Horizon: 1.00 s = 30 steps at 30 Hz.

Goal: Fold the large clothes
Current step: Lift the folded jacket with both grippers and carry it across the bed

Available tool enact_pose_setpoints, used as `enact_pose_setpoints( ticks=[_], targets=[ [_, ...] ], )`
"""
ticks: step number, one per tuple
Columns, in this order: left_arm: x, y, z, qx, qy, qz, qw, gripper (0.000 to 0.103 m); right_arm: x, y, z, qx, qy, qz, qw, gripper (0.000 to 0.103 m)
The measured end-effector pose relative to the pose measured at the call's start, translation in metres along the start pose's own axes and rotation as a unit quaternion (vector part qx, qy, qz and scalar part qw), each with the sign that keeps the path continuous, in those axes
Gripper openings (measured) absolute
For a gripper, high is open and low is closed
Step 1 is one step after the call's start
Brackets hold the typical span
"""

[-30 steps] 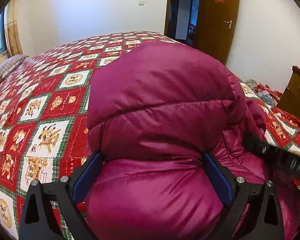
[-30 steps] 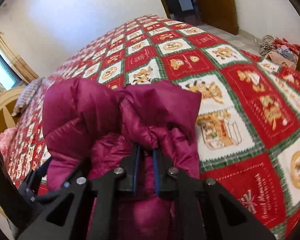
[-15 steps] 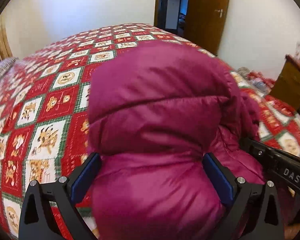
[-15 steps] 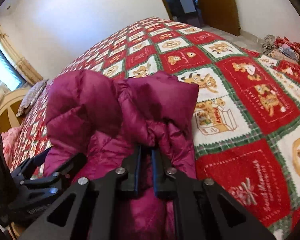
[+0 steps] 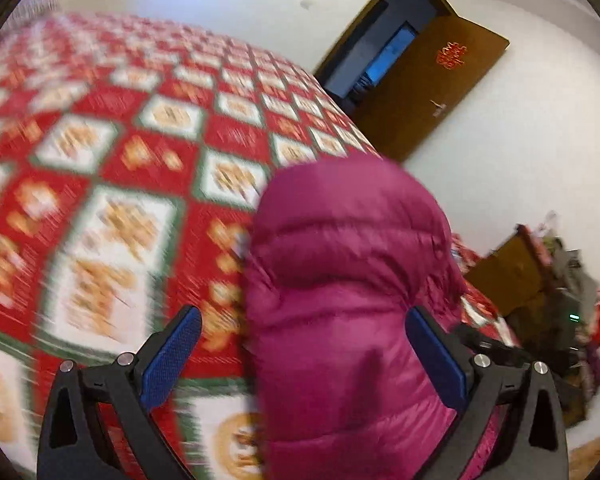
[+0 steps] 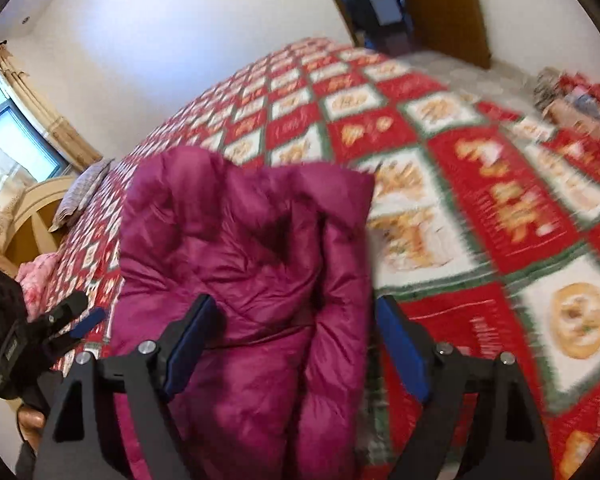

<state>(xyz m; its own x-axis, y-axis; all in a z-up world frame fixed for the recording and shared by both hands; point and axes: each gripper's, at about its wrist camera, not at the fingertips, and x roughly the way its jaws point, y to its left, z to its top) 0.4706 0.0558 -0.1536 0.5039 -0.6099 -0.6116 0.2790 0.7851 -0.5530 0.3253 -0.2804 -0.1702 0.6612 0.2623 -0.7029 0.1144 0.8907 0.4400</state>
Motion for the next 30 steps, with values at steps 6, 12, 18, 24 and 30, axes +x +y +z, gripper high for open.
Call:
enact_pose_setpoints(
  ticks=[6, 12, 18, 24, 30],
  targets=[
    [0.045, -0.004, -0.026, -0.018, 0.040, -0.069, 0.9966, 0.102, 0.020, -0.008, -0.012, -0.012, 0.012, 0.053, 0.998, 0.089],
    [0.049, -0.018, -0.026, 0.005, 0.041, -0.064, 0.9971, 0.095, 0.022, 0.008, -0.022, -0.038, 0.014, 0.027, 0.999, 0.072],
    [0.032, -0.037, -0.028, 0.021, 0.043, -0.061, 0.9970, 0.077, -0.001, 0.024, -0.036, -0.021, 0.024, 0.040, 0.999, 0.036],
    [-0.010, -0.095, -0.026, 0.078, 0.032, -0.099, 0.9915, 0.077, -0.071, 0.036, -0.052, -0.009, -0.028, 0.049, 0.998, 0.033],
    [-0.031, -0.184, -0.031, 0.121, 0.037, -0.171, 0.9772, 0.077, -0.183, 0.008, -0.051, 0.026, -0.092, 0.048, 0.994, 0.033]
  ],
)
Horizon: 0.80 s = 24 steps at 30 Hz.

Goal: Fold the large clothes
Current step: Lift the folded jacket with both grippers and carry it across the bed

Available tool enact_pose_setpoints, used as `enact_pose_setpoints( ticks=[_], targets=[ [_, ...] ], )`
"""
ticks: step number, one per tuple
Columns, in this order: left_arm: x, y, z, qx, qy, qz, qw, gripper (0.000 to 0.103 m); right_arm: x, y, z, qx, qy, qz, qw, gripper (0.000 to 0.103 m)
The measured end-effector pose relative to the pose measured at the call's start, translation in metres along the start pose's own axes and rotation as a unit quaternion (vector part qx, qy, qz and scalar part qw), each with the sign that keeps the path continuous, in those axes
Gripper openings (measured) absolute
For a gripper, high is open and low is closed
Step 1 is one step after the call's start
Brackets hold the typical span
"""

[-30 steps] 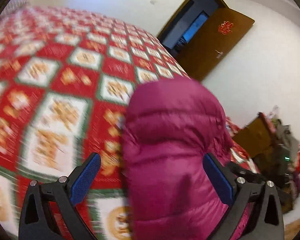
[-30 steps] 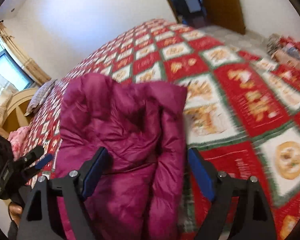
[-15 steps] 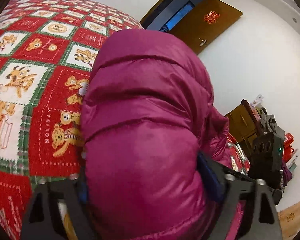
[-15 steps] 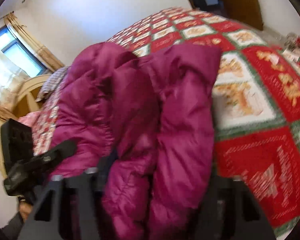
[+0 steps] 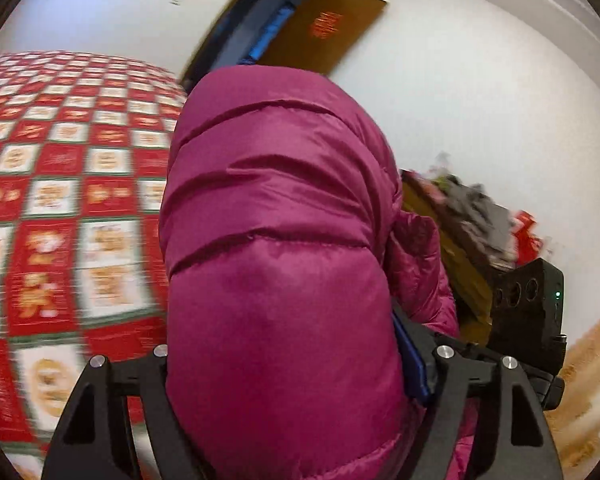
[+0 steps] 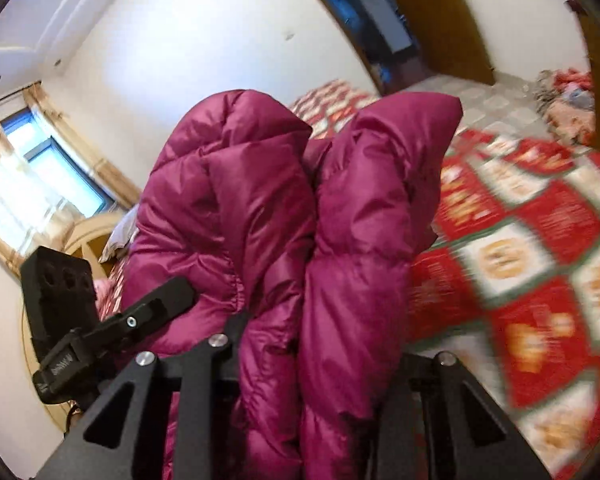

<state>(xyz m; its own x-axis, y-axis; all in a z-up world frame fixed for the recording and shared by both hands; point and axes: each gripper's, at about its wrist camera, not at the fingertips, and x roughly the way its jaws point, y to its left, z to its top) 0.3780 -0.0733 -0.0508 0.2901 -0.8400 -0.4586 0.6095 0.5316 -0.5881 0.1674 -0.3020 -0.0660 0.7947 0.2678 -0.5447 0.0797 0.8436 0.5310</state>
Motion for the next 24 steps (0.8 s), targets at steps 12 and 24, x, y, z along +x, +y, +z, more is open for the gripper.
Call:
enact_pose_setpoints(
  ticks=[12, 24],
  targets=[
    [0.153, -0.062, -0.061, -0.017, 0.132, 0.044, 0.9902, 0.077, -0.057, -0.128, -0.017, 0.027, 0.020, -0.139, 0.990, 0.033],
    [0.189, -0.069, -0.097, 0.059, 0.128, 0.154, 0.9780, 0.090, -0.030, -0.195, -0.039, 0.068, 0.024, -0.132, 0.989, 0.038]
  ],
)
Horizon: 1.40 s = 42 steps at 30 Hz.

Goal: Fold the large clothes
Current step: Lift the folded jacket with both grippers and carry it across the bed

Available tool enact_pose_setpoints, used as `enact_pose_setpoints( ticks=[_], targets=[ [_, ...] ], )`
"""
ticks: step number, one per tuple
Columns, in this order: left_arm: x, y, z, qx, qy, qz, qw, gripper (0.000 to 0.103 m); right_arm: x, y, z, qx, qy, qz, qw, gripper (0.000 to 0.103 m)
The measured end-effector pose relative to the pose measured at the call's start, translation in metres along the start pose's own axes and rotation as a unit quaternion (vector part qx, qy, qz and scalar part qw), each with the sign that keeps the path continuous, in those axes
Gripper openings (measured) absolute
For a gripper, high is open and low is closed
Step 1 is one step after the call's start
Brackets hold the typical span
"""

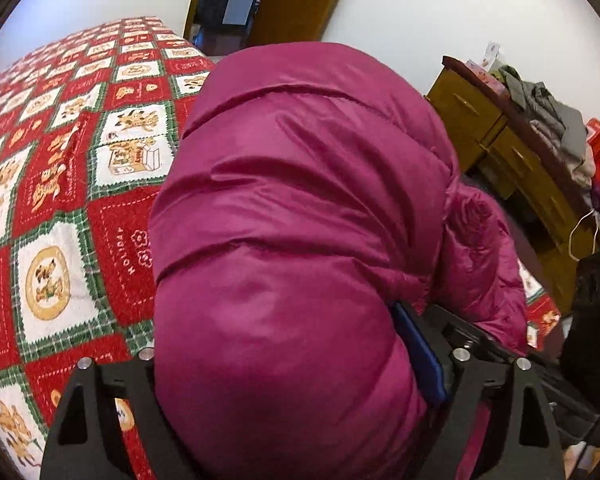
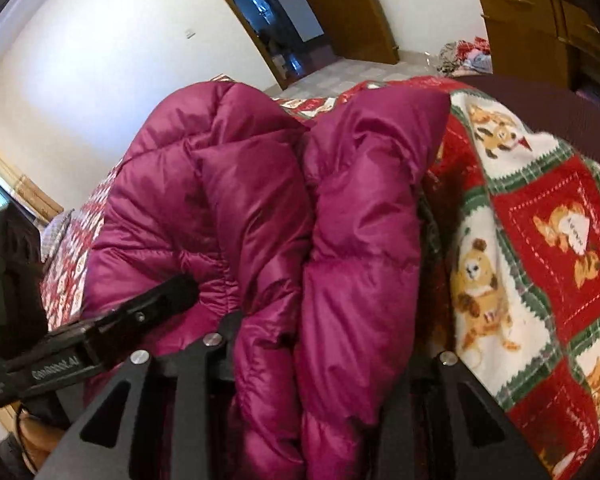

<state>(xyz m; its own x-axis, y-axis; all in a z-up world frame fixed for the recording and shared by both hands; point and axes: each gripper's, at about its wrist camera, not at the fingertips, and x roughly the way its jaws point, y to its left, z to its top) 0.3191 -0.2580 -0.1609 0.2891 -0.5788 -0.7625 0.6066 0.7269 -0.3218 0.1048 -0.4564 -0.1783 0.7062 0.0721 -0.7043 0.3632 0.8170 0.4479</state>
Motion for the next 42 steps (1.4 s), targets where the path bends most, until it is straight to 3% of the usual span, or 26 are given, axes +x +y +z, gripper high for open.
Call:
enact_pose_setpoints(
  ticks=[2, 5, 9, 10, 13, 15, 17, 21, 31, 36, 42],
  targets=[
    [0.004, -0.001, 0.000, 0.003, -0.001, 0.007, 1.0000, 0.093, -0.008, 0.002, -0.004, 0.013, 0.002, -0.003, 1.000, 0.047],
    [0.004, -0.005, -0.001, 0.009, -0.002, 0.005, 0.9999, 0.093, -0.021, 0.001, -0.002, 0.025, 0.008, -0.008, 1.000, 0.051],
    [0.000, -0.010, -0.004, 0.028, -0.012, 0.023, 0.9993, 0.093, -0.066, 0.026, 0.004, -0.037, -0.038, -0.067, 0.996, 0.050],
    [0.002, -0.011, -0.002, 0.029, -0.013, 0.028, 0.9991, 0.093, -0.078, 0.037, 0.008, -0.062, -0.056, -0.088, 0.993, 0.045],
    [0.006, -0.014, 0.000, 0.035, -0.012, 0.039, 0.9985, 0.094, -0.097, 0.065, 0.030, -0.106, -0.092, -0.098, 0.985, 0.042],
    [0.006, -0.013, 0.001, 0.035, -0.009, 0.040, 0.9986, 0.094, -0.087, 0.075, 0.047, -0.119, -0.085, -0.101, 0.984, 0.042],
    [0.006, -0.013, 0.001, 0.037, -0.008, 0.039, 0.9985, 0.094, -0.058, 0.072, 0.057, -0.119, -0.052, -0.102, 0.986, 0.033],
    [0.007, -0.012, 0.001, 0.046, -0.007, 0.041, 0.9980, 0.094, -0.007, 0.057, 0.048, -0.111, -0.001, -0.134, 0.985, 0.029],
    [0.026, -0.021, 0.023, 0.093, 0.009, 0.058, 0.9940, 0.099, 0.005, 0.010, 0.037, -0.018, -0.025, -0.122, 0.992, 0.029],
    [0.032, -0.022, 0.024, 0.098, -0.007, 0.070, 0.9927, 0.100, 0.020, 0.025, 0.043, -0.053, -0.038, -0.163, 0.985, 0.030],
    [0.028, -0.025, 0.020, 0.102, -0.015, 0.074, 0.9919, 0.100, 0.019, 0.024, 0.042, -0.046, -0.049, -0.153, 0.986, 0.029]
  ],
)
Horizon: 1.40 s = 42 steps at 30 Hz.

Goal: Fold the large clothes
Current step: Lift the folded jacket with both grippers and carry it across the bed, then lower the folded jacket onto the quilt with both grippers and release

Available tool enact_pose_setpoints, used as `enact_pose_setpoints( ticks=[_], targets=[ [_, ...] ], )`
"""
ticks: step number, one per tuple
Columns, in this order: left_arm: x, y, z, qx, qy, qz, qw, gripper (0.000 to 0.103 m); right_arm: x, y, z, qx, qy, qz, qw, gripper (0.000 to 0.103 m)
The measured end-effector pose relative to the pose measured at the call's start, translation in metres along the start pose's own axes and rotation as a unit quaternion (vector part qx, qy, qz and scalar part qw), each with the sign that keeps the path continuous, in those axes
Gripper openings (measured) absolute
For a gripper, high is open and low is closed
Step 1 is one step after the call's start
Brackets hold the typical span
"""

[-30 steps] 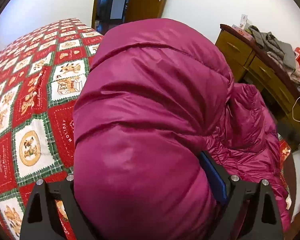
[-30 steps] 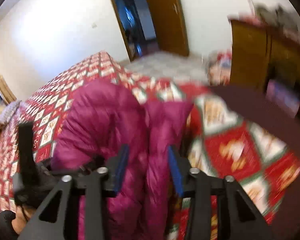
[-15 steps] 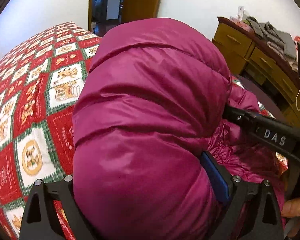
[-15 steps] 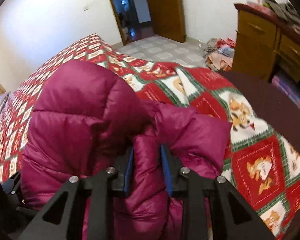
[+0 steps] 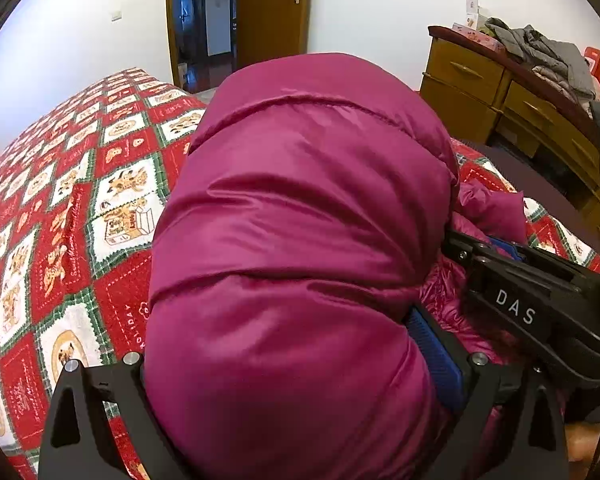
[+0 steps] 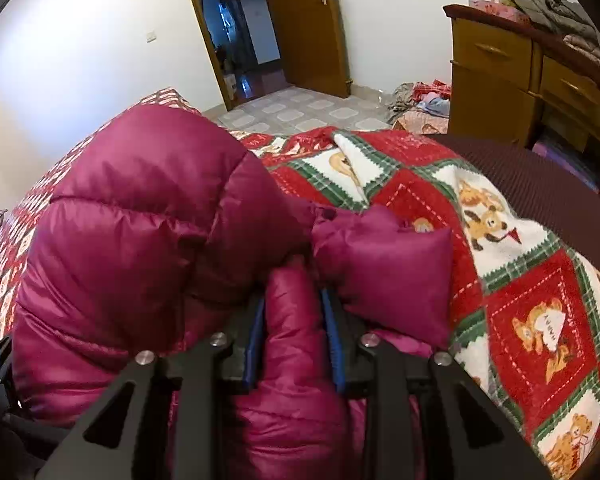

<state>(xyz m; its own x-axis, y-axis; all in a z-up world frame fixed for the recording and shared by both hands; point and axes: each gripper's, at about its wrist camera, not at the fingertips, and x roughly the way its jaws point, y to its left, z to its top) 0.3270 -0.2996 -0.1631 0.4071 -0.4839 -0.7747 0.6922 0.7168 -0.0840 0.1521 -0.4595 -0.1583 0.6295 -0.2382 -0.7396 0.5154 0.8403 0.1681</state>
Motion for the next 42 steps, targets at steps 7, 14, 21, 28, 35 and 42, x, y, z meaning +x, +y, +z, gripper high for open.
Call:
enact_pose_setpoints(
  ticks=[7, 14, 21, 28, 35, 42],
  targets=[
    [-0.010, 0.007, -0.004, -0.018, 0.031, -0.027, 0.9990, 0.100, -0.026, 0.017, -0.005, -0.047, 0.000, -0.039, 0.998, 0.033],
    [-0.028, 0.007, -0.005, -0.031, 0.038, -0.019, 0.9986, 0.100, -0.105, 0.024, -0.045, -0.034, -0.042, -0.022, 0.998, 0.034],
    [-0.063, -0.002, -0.020, -0.003, 0.007, 0.016, 0.9998, 0.100, -0.114, 0.023, -0.088, -0.019, -0.011, -0.001, 1.000, 0.039],
    [-0.084, -0.009, -0.047, 0.010, 0.002, 0.012, 0.9999, 0.100, -0.124, 0.024, -0.115, -0.010, -0.004, 0.000, 1.000, 0.039],
    [-0.097, -0.017, -0.058, 0.017, -0.001, 0.029, 0.9994, 0.100, -0.143, 0.021, -0.129, 0.009, -0.020, 0.012, 1.000, 0.039],
    [-0.096, -0.024, -0.070, 0.014, 0.010, 0.035, 0.9992, 0.100, -0.141, 0.016, -0.137, 0.033, -0.011, 0.023, 0.999, 0.040]
  ],
)
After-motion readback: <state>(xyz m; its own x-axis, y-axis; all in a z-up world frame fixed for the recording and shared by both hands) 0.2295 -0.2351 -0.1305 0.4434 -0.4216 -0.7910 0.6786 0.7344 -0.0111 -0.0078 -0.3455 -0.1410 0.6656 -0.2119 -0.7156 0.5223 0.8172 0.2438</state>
